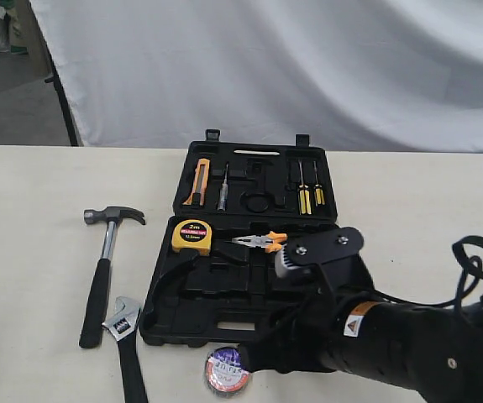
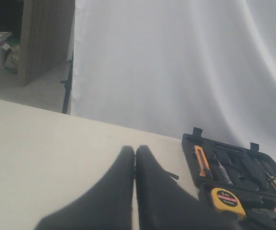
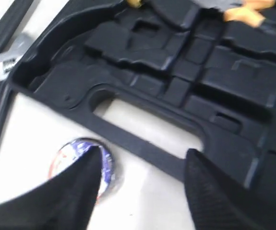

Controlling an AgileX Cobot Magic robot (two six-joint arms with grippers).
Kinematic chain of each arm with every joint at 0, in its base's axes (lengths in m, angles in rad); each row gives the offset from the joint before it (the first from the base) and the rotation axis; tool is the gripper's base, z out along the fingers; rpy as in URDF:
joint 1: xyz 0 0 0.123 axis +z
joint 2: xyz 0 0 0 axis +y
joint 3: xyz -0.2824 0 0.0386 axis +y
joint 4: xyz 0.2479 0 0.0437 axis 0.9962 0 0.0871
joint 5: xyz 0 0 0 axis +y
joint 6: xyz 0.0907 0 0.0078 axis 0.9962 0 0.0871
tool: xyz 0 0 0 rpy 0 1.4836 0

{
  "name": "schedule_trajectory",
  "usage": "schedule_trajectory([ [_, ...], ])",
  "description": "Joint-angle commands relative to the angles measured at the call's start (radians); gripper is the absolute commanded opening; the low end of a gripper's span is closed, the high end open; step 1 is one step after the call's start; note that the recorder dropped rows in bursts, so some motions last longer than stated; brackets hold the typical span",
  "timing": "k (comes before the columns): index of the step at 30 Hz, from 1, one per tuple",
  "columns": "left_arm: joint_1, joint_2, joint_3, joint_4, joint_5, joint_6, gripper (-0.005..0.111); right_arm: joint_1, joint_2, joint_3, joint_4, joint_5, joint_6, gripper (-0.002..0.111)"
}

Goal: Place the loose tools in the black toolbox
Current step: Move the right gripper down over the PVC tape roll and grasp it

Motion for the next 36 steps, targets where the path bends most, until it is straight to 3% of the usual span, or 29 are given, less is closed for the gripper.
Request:
schedule_trajectory([
  [1,0.025,-0.003,-0.003,0.004,-0.007,-0.005,0.001,0.034,0.029,-0.060,-0.057,0.090,-0.016,0.061],
  [10,0.025,-0.003,-0.003,0.004,-0.007,-0.005,0.001,0.154,0.126,-0.143,-0.057,0.094,-0.068,0.062],
  [21,0.025,-0.003,-0.003,0.004,-0.007,-0.005,0.001,0.078,0.211,-0.184,-0.050,0.112,-0.134,0.062],
  [27,0.025,-0.003,-0.003,0.004,-0.007,-0.005,0.001,0.074,0.235,-0.222,-0.050,0.145,-0.125,0.085],
  [36,0.025,-0.003,-0.003,0.004,-0.007,-0.005,0.001,0.074,0.288,-0.224,-0.054,0.184,-0.151,0.084],
])
